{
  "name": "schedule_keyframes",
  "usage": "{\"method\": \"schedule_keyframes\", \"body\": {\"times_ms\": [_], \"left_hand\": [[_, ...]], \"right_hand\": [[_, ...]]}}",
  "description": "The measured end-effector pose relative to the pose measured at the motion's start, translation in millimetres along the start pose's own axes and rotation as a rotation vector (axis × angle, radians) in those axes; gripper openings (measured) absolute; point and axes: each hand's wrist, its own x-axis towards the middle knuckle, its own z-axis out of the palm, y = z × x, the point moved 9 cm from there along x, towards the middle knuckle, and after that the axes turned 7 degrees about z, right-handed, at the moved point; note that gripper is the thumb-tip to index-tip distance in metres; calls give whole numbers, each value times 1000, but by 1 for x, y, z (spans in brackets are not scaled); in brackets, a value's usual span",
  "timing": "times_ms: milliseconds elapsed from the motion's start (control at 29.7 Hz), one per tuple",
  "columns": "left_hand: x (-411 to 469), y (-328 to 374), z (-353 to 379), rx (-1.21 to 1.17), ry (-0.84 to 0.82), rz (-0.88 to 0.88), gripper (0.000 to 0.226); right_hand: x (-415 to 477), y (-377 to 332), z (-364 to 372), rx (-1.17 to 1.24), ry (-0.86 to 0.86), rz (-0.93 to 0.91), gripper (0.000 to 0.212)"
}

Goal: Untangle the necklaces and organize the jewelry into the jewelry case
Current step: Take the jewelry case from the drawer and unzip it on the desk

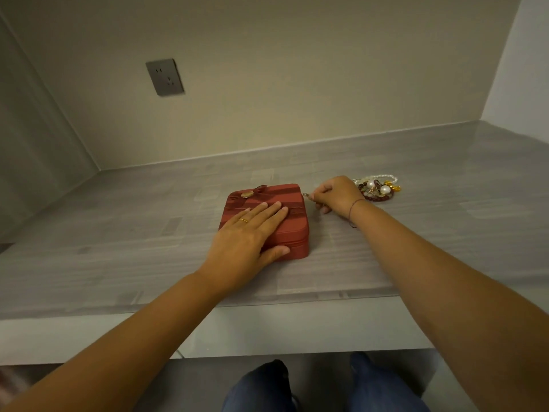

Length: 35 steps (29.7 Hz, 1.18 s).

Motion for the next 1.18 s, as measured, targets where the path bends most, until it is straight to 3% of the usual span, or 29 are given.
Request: {"method": "schedule_keyframes", "body": {"times_ms": [135, 202, 269, 371, 505, 741, 909, 1078, 1179], "left_hand": [[-15, -24, -4, -170, 87, -86, 77], [-33, -51, -2, -440, 145, -248, 75], [-49, -67, 13, -826, 90, -387, 82], [-57, -72, 28, -1162, -4, -417, 90], [-52, -79, 32, -1091, -87, -323, 98], [-47, -91, 26, -974, -63, -284, 94], [-41, -96, 18, -1001, -83, -309, 95], [-32, -100, 5, -793, -165, -271, 108], [-24, -103, -7, -709, -161, -247, 97]], "right_hand": [[-29, -5, -7, 86, -30, -15, 40], [-56, -12, 0, 117, -135, -70, 62], [-84, -20, 19, 141, -324, -133, 86], [-100, -24, 40, 125, -473, -202, 108], [-92, -23, 41, 16, -453, -195, 110], [-90, -39, 28, -259, -335, -223, 106], [-88, -51, 22, -307, -325, -227, 104], [-83, -58, 18, -259, -376, -215, 98], [-77, -63, 16, -241, -382, -251, 89]]}}
